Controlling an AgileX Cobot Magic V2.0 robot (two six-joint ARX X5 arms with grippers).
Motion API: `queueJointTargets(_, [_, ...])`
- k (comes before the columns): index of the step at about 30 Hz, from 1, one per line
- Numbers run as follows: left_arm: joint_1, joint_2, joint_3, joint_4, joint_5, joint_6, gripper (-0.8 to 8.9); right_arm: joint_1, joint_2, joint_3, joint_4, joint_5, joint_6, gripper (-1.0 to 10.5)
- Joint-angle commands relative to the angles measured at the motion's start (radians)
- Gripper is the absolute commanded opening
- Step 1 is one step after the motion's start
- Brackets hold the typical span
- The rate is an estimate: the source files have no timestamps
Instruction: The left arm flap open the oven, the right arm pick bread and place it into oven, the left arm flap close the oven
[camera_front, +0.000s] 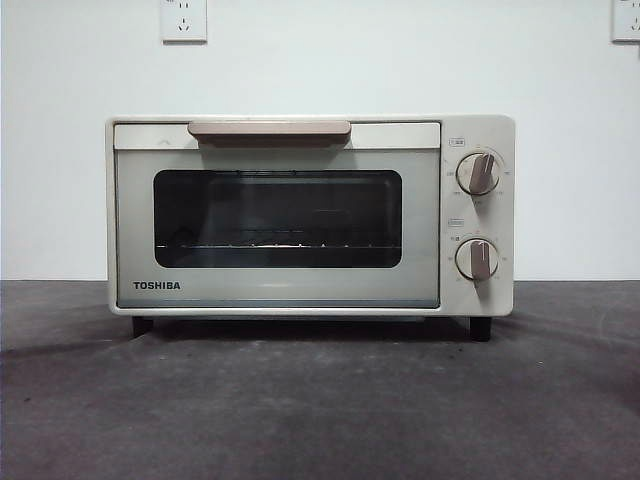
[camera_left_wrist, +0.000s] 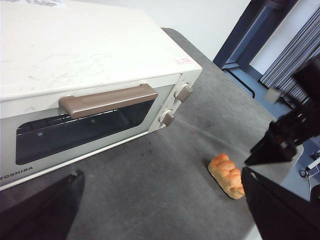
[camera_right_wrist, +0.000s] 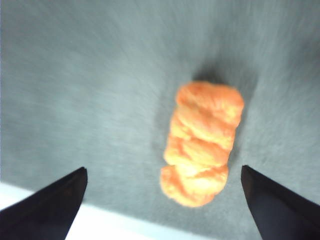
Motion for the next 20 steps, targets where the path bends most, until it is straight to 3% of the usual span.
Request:
queueJointTargets(1, [-0.004, 0.005, 0.019, 0.007, -0.019, 0.006, 5.0, 0.002, 0.033, -0.049, 0.073, 0.009, 0.029, 4.9])
queueJointTargets(6, [-0.013, 0.005, 0.019, 0.007, -0.04, 0.006, 5.0, 0.003, 0.118, -0.106, 0.154, 0.074, 0.058, 4.9])
queueJointTargets(18, [-0.028, 0.003, 0.019, 0.009, -0.041, 0.006, 5.0, 0.003, 0.323, -0.105, 0.241, 0.074, 0.041, 4.7])
queueJointTargets(20, [-0.028, 0.003, 0.019, 0.009, -0.042, 0.006, 5.0, 0.003, 0.34, -0.105, 0.243, 0.075, 0.041, 4.1])
